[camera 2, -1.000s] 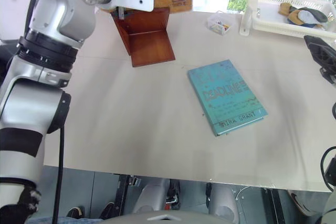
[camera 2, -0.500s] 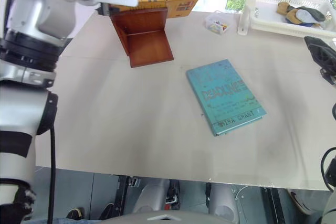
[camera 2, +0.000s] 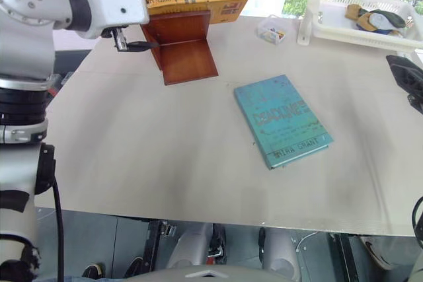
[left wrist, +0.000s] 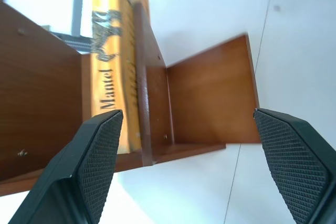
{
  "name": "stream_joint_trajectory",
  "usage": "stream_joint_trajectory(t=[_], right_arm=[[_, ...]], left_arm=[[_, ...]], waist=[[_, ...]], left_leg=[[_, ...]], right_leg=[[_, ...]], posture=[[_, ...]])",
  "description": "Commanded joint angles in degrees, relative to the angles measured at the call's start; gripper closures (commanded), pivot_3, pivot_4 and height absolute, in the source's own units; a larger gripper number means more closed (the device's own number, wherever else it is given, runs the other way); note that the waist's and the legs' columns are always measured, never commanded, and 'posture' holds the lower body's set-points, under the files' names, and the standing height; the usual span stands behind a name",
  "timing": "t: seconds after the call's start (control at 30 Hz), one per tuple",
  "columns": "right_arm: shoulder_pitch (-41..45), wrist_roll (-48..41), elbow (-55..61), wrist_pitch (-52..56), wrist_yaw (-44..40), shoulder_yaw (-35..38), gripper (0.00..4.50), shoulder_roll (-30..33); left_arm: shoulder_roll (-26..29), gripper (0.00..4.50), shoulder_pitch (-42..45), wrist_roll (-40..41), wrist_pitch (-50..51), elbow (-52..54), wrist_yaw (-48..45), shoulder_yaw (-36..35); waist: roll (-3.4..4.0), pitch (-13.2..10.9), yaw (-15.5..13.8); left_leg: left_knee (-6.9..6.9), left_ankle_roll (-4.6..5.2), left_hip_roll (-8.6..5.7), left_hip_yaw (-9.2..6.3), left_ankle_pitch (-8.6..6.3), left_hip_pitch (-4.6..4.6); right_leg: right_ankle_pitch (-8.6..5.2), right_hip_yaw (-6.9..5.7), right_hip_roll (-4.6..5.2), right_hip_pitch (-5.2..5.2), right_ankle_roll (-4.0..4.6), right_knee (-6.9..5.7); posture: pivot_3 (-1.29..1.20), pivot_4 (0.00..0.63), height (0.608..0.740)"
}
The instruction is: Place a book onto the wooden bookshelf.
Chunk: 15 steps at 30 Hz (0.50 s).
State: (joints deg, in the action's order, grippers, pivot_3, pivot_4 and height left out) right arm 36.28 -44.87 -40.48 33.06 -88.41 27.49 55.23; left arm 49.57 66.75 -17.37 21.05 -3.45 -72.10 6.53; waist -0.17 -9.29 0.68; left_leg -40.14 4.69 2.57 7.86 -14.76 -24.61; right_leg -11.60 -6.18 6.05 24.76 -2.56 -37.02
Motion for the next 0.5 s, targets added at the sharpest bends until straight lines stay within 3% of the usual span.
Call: stream_joint_trajectory(t=[0.03,0.1,0.23,0.33,0.4,0.5], right_arm=[[-3.6,2.0,3.7,-2.6,-2.5,0.2,0.0,1.9],[-7.3,3.7,5.5,-4.4,-1.6,0.3,0.0,2.2],[-18.1,7.3,8.7,-9.9,0.5,2.6,0.0,2.8],[-23.0,11.2,7.4,-16.3,2.1,1.9,0.0,2.5],[-24.5,14.2,5.1,-20.8,2.6,0.7,0.0,2.5],[-24.2,18.4,1.3,-27.2,3.9,-0.8,0.0,2.7]], left_arm=[[-1.8,0.26,-6.3,8.5,8.5,7.2,1.2,-7.5],[-4.9,0.26,-12.7,12.9,15.3,12.9,3.7,-11.6],[-13.0,0.26,-38.3,19.8,27.2,28.9,9.9,-22.6],[-17.2,0.26,-49.7,24.1,24.0,32.1,13.3,-26.5],[-17.1,0.26,-55.2,24.4,20.4,31.0,14.6,-25.9],[-18.6,0.26,-60.3,28.1,14.6,26.8,15.3,-27.9]], waist=[[0.13,0.1,0.0],[0.18,0.1,-0.2],[0.25,0.2,0.0],[0.07,0.1,0.1],[0.07,0.1,0.1],[0.23,0.2,0.0]], left_leg=[[0.01,0.0,0.0,-0.02,0.0,0.0],[0.0,0.0,0.0,-0.06,0.0,0.06],[0.05,-0.01,-0.01,-0.09,0.0,0.12],[0.03,-0.03,0.1,-0.12,0.0,0.09],[0.0,-0.13,0.15,-0.14,0.06,0.18],[0.06,-0.17,0.14,-0.27,-0.29,1.09]], right_leg=[[0.0,0.0,0.0,-0.01,0.0,0.02],[0.03,-0.04,0.0,-0.06,0.06,-0.06],[0.03,-0.02,0.0,-0.15,0.06,0.02],[0.03,-0.1,-0.07,-0.13,0.07,0.0],[-0.07,-0.12,-0.1,-0.27,-0.1,0.1],[-0.25,-0.26,0.07,-1.13,0.12,0.28]], posture=[[0.0,0.15,0.712],[0.0,0.15,0.712],[0.0,0.15,0.712],[0.0,0.15,0.712],[0.0,0.15,0.712],[0.0,0.15,0.712]])
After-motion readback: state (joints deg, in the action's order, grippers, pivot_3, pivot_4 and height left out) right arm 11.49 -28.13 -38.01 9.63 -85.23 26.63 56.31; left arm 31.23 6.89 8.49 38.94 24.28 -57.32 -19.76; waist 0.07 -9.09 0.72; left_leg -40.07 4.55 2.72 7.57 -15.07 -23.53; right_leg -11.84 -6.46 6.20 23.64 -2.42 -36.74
